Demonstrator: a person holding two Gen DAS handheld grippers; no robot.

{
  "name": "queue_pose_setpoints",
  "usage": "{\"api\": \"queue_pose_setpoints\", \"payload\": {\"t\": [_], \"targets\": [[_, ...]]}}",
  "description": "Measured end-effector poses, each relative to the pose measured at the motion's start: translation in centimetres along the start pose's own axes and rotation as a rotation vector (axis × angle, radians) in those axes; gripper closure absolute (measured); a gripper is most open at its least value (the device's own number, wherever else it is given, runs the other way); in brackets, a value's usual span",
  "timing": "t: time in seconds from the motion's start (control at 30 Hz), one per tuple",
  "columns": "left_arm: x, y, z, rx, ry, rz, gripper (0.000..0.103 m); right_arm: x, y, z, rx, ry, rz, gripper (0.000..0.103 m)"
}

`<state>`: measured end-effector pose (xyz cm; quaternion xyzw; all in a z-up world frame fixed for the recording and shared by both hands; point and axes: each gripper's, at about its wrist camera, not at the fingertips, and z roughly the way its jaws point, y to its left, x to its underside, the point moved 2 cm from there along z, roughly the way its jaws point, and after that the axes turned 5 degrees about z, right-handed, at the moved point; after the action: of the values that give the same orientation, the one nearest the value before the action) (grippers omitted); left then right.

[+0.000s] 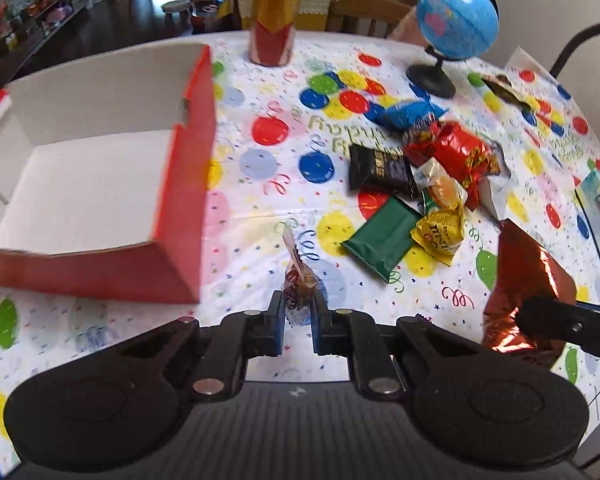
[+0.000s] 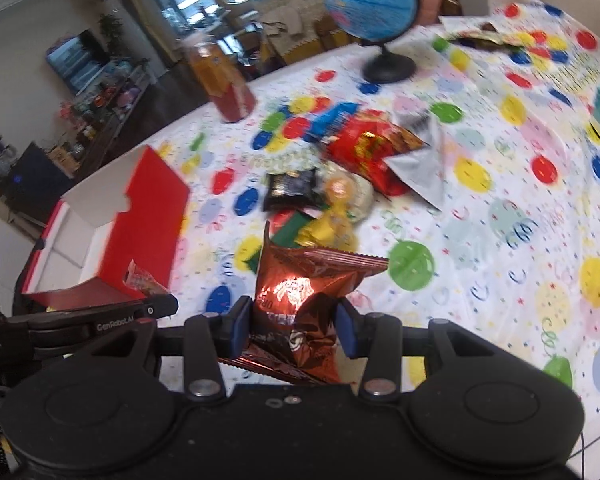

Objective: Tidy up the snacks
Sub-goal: 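Grasp the small wrapped candy with the left tool while the right tool lifts the brown bag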

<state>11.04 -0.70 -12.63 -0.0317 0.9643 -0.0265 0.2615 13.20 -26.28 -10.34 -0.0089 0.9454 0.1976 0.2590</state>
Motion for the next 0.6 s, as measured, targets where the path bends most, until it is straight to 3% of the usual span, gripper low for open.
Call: {"api": "queue_pose_setpoints", "payload": {"t": [0.33,0.6], "targets": [[-1.2,4.2,-6.5,-0.041,-0.064,-0.071,0.091,-1.9,7.9,-1.1,-0.114,-0.012,-0.176,0.061],[-3.2,10.6,-9.0,-0.074,-0.107,-0.114,0.091,-3.5,15.9,0.5,-0.164,-0.029,-0.282,0.061]]}}
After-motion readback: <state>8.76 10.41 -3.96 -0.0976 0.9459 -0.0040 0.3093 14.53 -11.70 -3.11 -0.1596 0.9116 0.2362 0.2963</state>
